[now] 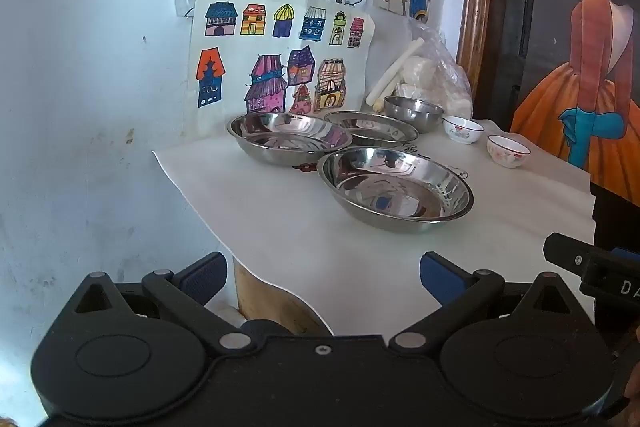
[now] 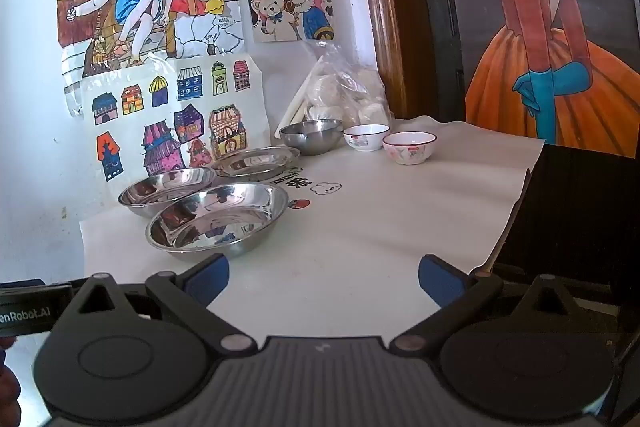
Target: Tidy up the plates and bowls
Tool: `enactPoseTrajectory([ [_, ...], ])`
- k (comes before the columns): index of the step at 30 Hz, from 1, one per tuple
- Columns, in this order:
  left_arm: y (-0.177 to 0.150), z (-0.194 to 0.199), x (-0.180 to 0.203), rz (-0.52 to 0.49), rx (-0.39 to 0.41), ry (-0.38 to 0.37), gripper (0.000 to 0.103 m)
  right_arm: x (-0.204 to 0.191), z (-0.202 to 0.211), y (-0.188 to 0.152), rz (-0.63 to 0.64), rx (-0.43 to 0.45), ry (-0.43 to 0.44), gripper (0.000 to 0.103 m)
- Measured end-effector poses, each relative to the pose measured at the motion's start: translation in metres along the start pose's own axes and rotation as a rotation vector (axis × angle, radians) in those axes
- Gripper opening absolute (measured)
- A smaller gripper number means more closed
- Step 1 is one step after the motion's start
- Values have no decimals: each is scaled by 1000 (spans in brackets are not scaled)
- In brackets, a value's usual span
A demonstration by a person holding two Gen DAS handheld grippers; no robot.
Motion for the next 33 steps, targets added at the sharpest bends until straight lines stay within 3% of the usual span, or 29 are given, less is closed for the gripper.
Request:
enactPoseTrajectory([
  [33,-1,-2,-3,-13,3,1,102,2,1,0,-4,-4,2,103],
])
Point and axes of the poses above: each gripper's, at about its wrist camera, not at the fingertips, and z roughly against the way its jaws point, x to its right, y to its top, the point moved 1 cm from there along -z, roughly the way its jaws point, and after that the axes turned 11 degrees about -x, right-handed, at the moved point
